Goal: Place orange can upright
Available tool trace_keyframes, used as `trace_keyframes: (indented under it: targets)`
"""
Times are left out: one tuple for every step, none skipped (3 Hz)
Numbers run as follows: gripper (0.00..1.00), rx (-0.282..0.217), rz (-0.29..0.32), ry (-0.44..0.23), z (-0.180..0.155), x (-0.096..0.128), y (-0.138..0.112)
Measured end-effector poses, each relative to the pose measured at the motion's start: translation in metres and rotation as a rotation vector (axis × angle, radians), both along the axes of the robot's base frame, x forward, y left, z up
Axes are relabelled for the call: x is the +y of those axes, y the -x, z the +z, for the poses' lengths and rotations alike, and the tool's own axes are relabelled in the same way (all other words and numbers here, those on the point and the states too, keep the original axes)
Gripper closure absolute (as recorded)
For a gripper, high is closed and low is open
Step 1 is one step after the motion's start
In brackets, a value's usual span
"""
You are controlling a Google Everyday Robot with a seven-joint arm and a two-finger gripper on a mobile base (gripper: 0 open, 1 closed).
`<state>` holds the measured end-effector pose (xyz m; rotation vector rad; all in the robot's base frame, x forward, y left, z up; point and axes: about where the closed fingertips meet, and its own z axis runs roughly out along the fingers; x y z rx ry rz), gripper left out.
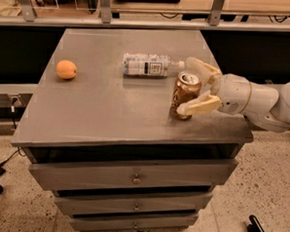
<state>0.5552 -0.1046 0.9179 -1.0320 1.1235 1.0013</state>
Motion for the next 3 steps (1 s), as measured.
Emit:
trace_keyframes:
  targets:
    - [0.00,-0.034,0.005,0.009,0.016,-0.003,-0.004]
    - [0.00,-0.106,0.011,0.079,0.052,-0.013,-0.011]
    - [0.00,-0.113,0.006,0.076,0.056,-0.015,-0.012]
